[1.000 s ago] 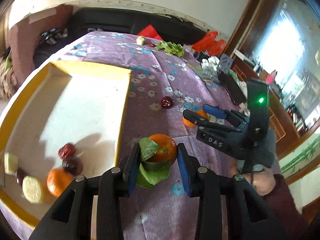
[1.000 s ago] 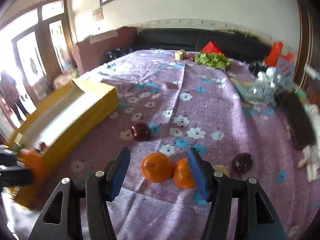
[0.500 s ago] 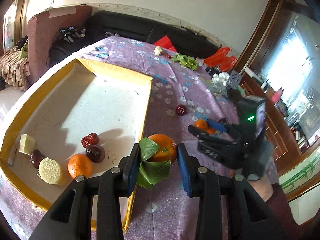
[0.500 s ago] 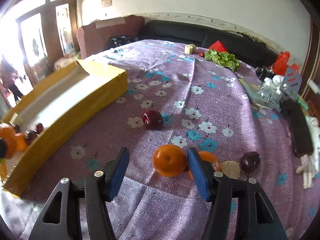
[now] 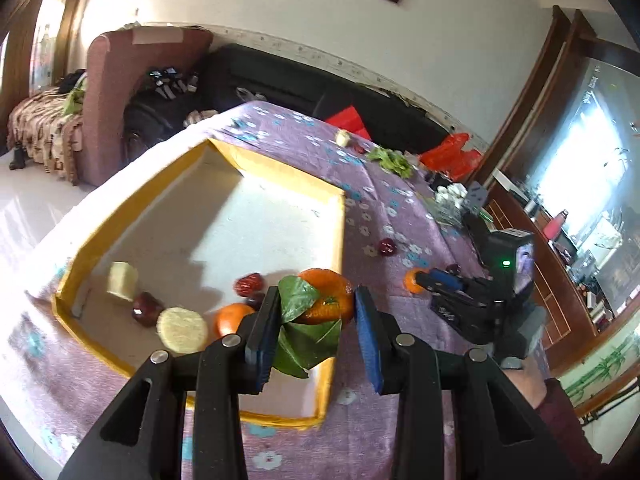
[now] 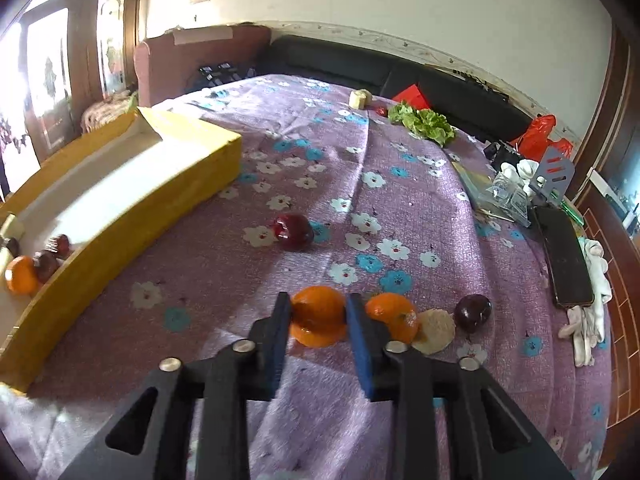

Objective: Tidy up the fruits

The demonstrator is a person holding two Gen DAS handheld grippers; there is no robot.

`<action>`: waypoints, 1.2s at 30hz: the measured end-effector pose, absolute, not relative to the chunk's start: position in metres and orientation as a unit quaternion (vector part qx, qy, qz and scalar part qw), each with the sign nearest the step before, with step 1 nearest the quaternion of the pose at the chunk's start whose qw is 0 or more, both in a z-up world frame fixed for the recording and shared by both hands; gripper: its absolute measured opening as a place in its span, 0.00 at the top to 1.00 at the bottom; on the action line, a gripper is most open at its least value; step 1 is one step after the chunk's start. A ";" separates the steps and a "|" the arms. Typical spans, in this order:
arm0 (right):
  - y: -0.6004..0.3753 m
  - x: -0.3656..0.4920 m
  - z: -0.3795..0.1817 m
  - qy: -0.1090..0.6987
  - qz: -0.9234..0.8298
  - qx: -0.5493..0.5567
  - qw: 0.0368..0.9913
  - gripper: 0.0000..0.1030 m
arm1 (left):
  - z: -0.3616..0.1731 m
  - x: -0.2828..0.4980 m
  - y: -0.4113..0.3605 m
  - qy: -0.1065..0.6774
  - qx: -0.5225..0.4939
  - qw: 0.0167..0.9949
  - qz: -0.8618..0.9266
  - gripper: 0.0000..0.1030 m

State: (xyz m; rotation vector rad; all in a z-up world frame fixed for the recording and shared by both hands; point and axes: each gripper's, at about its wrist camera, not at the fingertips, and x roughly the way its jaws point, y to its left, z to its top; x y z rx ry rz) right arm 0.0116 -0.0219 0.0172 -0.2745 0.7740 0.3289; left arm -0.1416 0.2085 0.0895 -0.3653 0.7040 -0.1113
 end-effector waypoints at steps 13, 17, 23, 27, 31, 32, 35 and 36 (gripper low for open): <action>-0.011 0.007 0.025 0.374 0.167 -0.121 0.904 0.60 | 0.084 -0.149 0.236 0.347 -0.199 0.916 -0.040 0.66; -0.053 0.007 0.049 0.362 0.183 -0.004 0.914 0.51 | 0.086 -0.153 0.234 0.339 -0.194 0.919 -0.045 0.66; -0.088 0.013 0.051 0.374 0.169 0.059 0.910 0.46 | 0.081 -0.149 0.228 0.343 -0.196 0.917 -0.060 0.66; -0.069 0.016 0.040 0.385 0.181 0.036 0.904 0.46 | 0.079 -0.149 0.230 0.344 -0.196 0.917 -0.058 0.66; -0.039 0.023 0.027 0.388 0.170 -0.035 0.905 0.46 | 0.077 -0.148 0.236 0.347 -0.200 0.915 -0.051 0.66; -0.029 0.027 0.021 0.394 0.162 -0.063 0.903 0.46 | 0.077 -0.148 0.238 0.347 -0.201 0.915 -0.048 0.66; -0.010 0.024 0.007 0.388 0.132 -0.138 0.902 0.44 | 0.078 -0.151 0.244 0.343 -0.202 0.916 -0.040 0.66; -0.004 0.020 0.004 0.383 0.121 -0.165 0.901 0.44 | 0.078 -0.152 0.246 0.341 -0.204 0.917 -0.038 0.66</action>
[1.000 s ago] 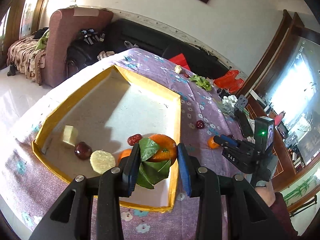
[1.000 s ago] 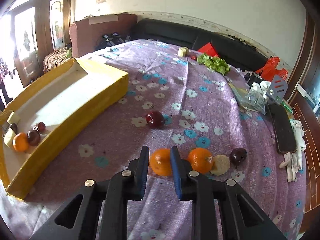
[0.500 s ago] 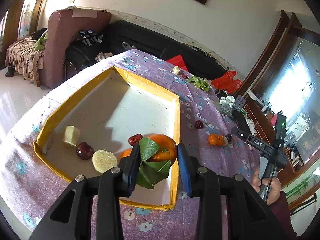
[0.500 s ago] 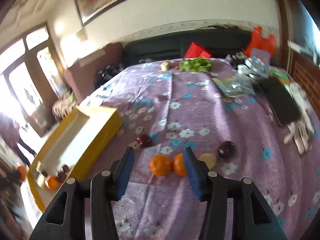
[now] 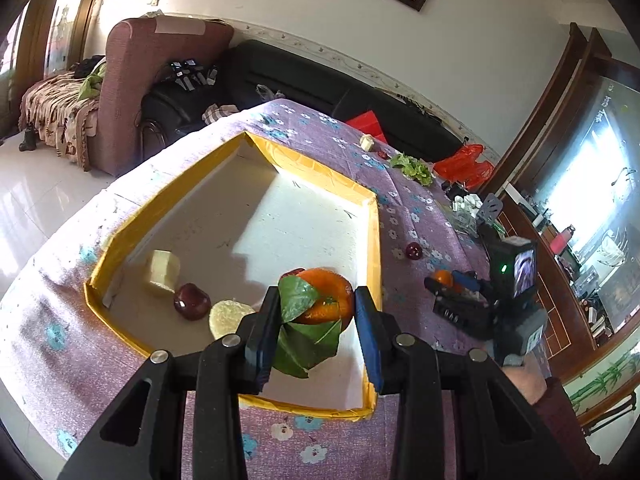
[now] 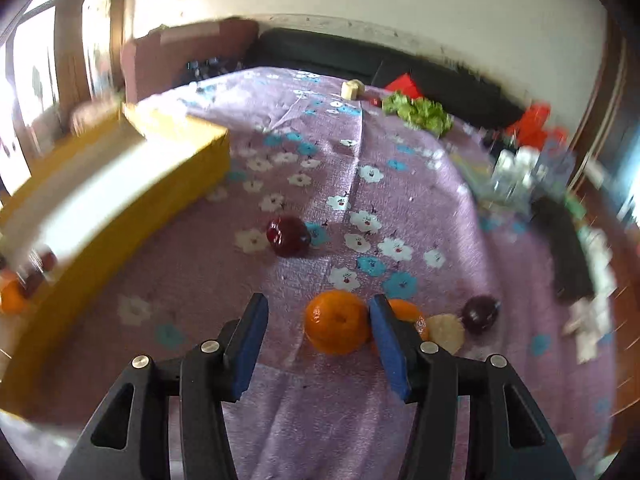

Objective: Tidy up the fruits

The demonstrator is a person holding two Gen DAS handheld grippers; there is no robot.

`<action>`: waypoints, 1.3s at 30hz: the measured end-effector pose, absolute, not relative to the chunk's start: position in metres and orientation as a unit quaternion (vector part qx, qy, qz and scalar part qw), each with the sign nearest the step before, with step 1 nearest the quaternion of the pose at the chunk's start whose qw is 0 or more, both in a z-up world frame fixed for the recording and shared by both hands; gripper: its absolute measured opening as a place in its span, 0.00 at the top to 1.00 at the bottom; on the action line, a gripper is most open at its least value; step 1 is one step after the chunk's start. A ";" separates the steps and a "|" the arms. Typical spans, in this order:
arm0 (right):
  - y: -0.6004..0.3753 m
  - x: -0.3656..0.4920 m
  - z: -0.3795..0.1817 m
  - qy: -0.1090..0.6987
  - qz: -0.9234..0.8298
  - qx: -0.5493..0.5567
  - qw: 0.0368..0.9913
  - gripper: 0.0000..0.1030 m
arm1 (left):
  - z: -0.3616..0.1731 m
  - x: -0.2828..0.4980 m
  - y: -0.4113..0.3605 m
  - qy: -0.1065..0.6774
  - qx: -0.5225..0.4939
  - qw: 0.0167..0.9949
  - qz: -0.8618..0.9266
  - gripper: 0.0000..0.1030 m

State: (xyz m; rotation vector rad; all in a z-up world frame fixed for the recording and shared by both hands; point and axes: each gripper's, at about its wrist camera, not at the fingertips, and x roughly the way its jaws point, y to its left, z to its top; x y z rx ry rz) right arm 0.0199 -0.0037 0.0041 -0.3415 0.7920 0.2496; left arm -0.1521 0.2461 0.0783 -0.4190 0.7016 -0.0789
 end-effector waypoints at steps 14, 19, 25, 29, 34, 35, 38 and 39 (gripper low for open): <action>-0.025 0.012 0.027 0.378 0.096 -0.111 0.914 0.65 | 0.082 -0.153 0.266 0.339 -0.213 0.916 -0.025 0.66; -0.018 -0.004 0.076 0.355 0.160 -0.048 0.920 0.64 | 0.107 -0.142 0.284 0.330 -0.190 0.925 -0.010 0.66; 0.033 -0.018 0.103 0.352 0.266 -0.020 0.897 0.63 | 0.117 -0.103 0.301 0.344 -0.143 0.927 0.026 0.66; 0.074 -0.010 0.091 0.385 0.330 0.012 0.862 0.63 | 0.092 -0.072 0.310 0.379 -0.151 0.913 0.028 0.66; 0.125 0.008 0.056 0.432 0.362 0.013 0.826 0.63 | 0.055 -0.037 0.319 0.430 -0.161 0.887 0.048 0.66; 0.132 0.011 0.050 0.439 0.361 0.008 0.822 0.63 | 0.050 -0.034 0.321 0.437 -0.164 0.883 0.050 0.66; 0.153 0.018 0.034 0.457 0.357 -0.009 0.815 0.63 | 0.041 -0.030 0.325 0.448 -0.162 0.877 0.059 0.65; 0.161 0.019 0.030 0.461 0.359 -0.018 0.812 0.63 | 0.040 -0.030 0.325 0.451 -0.160 0.876 0.063 0.65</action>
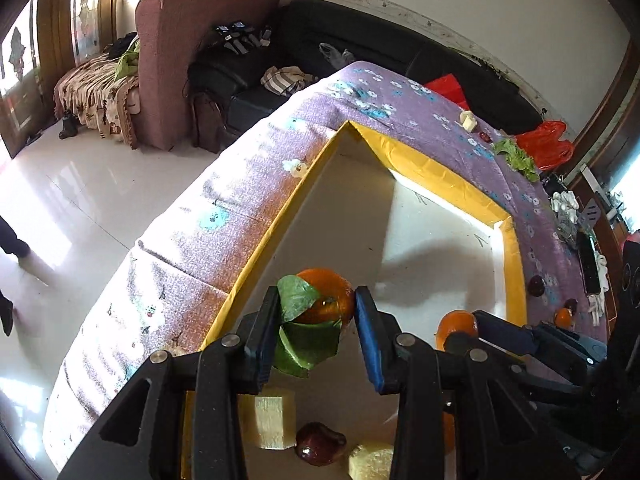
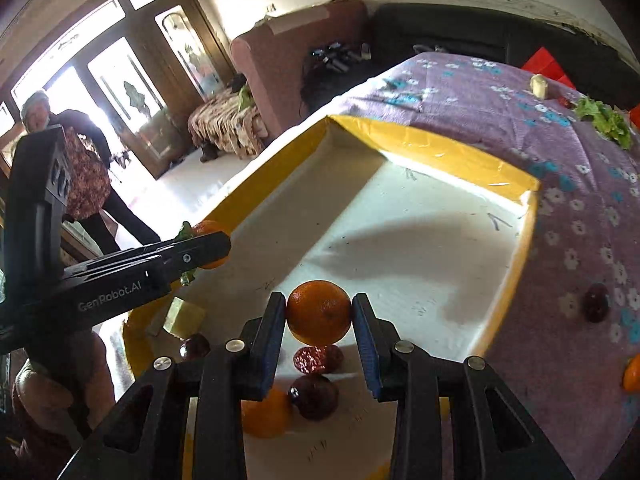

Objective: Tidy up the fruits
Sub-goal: 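Open the right tool to drop the orange while the left drops the mandarin, then move both tools back over the remaining fruit on the cloth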

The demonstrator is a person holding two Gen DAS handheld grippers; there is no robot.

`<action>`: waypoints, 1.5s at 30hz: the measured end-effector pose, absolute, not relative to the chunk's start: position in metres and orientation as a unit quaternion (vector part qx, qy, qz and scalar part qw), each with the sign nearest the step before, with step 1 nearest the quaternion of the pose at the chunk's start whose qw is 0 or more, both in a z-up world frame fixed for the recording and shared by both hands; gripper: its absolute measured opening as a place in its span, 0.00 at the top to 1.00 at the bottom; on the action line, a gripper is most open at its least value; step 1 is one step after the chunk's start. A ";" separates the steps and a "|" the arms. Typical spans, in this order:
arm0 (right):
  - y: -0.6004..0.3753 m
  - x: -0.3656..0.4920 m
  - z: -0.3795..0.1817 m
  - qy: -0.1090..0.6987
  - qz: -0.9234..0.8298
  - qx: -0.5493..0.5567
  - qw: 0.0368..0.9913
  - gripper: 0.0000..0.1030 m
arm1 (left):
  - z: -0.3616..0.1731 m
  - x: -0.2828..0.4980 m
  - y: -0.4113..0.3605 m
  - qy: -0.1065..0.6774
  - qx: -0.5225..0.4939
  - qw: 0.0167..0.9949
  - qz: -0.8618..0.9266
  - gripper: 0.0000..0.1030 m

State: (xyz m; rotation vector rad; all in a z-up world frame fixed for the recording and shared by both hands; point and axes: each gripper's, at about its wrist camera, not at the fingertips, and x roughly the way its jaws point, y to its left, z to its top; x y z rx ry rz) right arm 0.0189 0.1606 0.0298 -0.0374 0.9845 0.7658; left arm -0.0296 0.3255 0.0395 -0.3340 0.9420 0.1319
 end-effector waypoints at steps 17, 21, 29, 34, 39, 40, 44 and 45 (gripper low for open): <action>0.150 -0.002 0.068 0.409 0.315 -0.026 0.856 0.46 | 0.095 -0.108 0.351 0.362 -0.203 0.910 0.029 0.13; 0.092 -0.023 0.104 0.381 0.268 0.014 0.885 0.41 | 0.128 -0.155 0.354 0.273 -0.198 0.941 0.032 0.04; -0.051 -0.094 0.204 0.287 0.140 0.050 0.946 0.36 | 0.196 -0.227 0.332 0.206 -0.183 0.961 0.013 0.03; -0.134 -0.158 0.302 0.190 0.034 0.019 0.981 0.23 | 0.272 -0.260 0.299 0.169 -0.132 0.977 0.005 0.03; -0.212 -0.206 0.414 0.119 -0.035 0.036 0.992 0.23 | 0.363 -0.273 0.277 0.138 -0.120 0.983 -0.001 0.02; -0.225 -0.213 0.439 0.105 -0.053 0.038 0.992 0.22 | 0.381 -0.273 0.274 0.131 -0.116 0.985 0.000 0.02; -0.244 -0.214 0.516 0.081 -0.128 0.001 0.988 0.15 | 0.432 -0.262 0.251 0.104 -0.064 0.992 0.040 0.00; -0.247 -0.213 0.529 0.079 -0.138 -0.003 0.987 0.12 | 0.436 -0.257 0.242 0.098 -0.045 0.993 0.050 0.00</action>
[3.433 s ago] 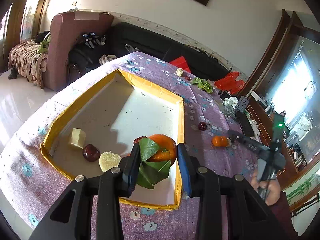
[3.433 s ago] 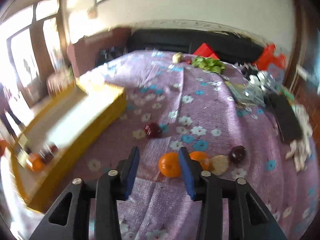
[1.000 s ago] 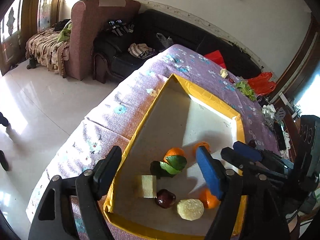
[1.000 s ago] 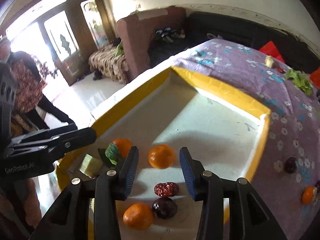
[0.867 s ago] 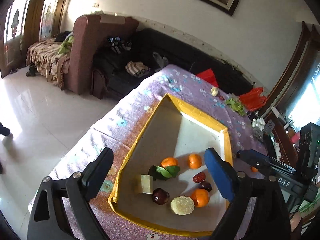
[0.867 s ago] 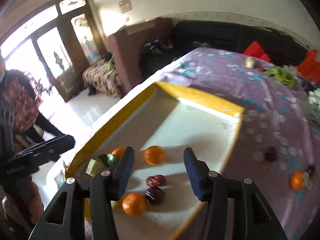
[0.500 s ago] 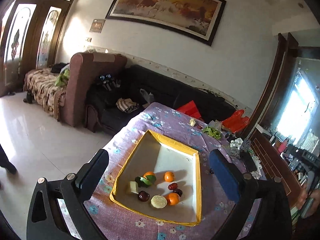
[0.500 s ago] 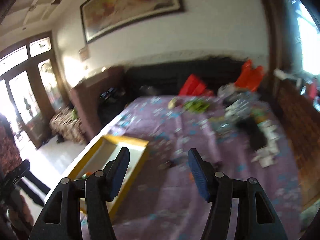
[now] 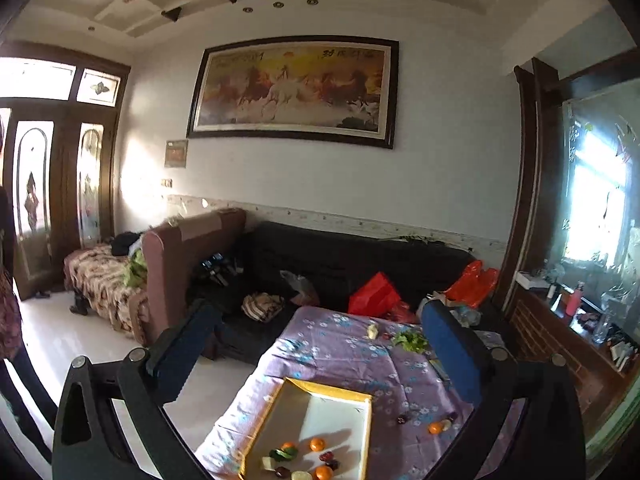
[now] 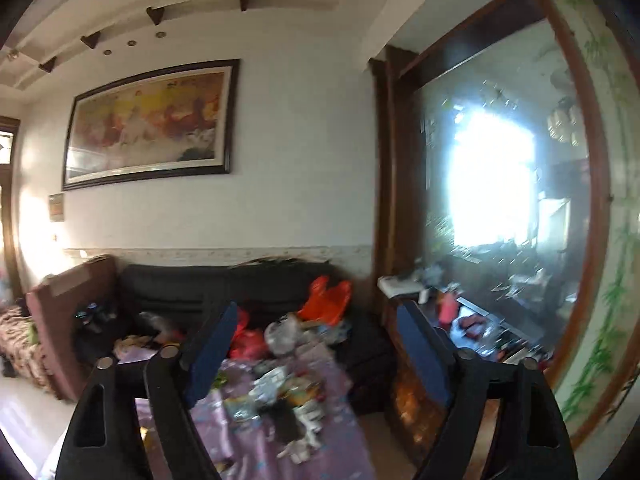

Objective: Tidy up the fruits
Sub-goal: 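Move both tools back over the remaining fruit on the cloth, then grasp an orange with the right tool while the left grasps a red plum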

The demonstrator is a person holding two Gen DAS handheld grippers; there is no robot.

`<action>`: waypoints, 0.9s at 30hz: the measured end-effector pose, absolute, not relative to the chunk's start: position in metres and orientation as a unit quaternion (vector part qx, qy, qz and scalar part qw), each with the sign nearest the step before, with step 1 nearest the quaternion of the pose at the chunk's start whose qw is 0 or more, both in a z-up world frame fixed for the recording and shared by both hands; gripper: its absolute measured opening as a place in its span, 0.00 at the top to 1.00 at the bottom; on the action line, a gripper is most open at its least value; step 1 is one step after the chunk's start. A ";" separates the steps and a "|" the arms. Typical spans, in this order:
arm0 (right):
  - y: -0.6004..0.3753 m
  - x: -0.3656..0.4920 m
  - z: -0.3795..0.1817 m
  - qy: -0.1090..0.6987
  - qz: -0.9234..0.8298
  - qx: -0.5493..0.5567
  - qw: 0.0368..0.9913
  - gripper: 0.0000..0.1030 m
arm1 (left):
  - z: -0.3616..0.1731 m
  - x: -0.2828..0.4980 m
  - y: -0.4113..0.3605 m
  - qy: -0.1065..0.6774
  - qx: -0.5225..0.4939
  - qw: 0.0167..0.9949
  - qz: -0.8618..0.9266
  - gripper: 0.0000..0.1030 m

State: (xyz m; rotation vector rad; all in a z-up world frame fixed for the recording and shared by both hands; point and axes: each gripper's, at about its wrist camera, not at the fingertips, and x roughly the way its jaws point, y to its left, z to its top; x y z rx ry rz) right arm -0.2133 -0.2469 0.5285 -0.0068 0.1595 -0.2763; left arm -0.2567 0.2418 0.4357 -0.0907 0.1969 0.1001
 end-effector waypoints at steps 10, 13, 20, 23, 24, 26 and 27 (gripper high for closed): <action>-0.228 -0.134 0.378 0.195 -0.017 0.003 0.981 0.08 | 0.303 -0.166 0.175 0.220 -0.016 0.975 -0.026 0.00; -0.207 -0.096 0.285 0.255 0.041 0.009 0.966 0.10 | 0.252 -0.136 0.156 0.258 -0.020 0.965 -0.052 0.00; -0.147 -0.013 0.110 0.386 0.147 0.049 0.909 0.30 | 0.162 -0.059 0.107 0.352 0.024 0.931 -0.095 0.50; -0.118 0.015 0.068 0.415 0.164 0.029 0.894 0.35 | 0.136 -0.025 0.095 0.387 0.010 0.916 -0.104 0.51; -0.113 0.021 0.062 0.417 0.164 0.025 0.893 0.35 | 0.127 -0.010 0.092 0.402 0.002 0.909 -0.107 0.51; -0.103 0.035 0.045 0.425 0.166 0.018 0.890 0.35 | 0.115 0.010 0.085 0.418 -0.004 0.902 -0.108 0.51; -0.101 0.042 0.039 0.429 0.168 0.017 0.888 0.35 | 0.106 0.022 0.081 0.428 -0.002 0.898 -0.107 0.51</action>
